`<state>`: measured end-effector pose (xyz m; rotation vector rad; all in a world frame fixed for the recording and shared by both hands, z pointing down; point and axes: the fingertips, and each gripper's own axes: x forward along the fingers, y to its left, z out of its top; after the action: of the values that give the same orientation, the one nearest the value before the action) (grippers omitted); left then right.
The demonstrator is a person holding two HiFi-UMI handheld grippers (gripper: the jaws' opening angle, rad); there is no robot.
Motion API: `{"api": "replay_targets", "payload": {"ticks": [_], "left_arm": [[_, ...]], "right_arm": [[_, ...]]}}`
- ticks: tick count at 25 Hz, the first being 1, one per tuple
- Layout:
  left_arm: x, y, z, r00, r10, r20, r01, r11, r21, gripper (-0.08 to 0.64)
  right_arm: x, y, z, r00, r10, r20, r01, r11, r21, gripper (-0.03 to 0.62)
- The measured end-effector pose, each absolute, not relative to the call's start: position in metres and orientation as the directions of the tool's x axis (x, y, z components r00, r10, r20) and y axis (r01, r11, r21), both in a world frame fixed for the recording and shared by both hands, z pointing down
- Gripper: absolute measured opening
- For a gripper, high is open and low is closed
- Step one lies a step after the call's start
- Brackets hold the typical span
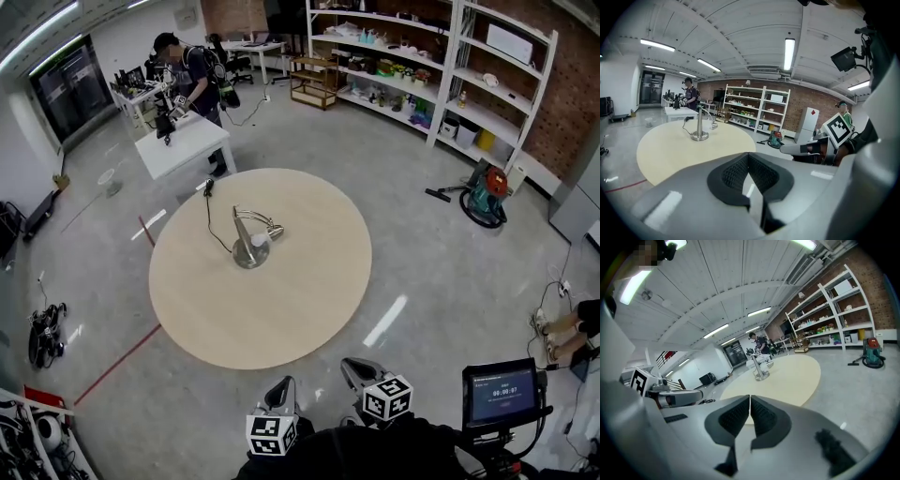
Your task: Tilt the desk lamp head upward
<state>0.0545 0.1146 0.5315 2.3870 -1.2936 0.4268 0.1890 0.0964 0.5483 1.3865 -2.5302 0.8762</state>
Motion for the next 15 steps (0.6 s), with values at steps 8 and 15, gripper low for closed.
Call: {"api": "replay_targets", "payload": {"ticks": [8, 15], "left_arm": [[0.016, 0.053, 0.535, 0.572, -0.709, 0.412, -0.819, -0.527, 0.23, 0.008], [-0.023, 0.01, 0.546, 0.615, -0.689, 0.384, -0.788, -0.555, 0.266, 0.008]], "right_arm": [[0.154, 0.051, 0.548, -0.511, -0.758, 0.405, -0.846, 0.361, -0.392, 0.009], [0.114, 0.021, 0.554, -0.465, -0.774, 0.43, -0.875, 0.328, -0.355, 0.009]]}}
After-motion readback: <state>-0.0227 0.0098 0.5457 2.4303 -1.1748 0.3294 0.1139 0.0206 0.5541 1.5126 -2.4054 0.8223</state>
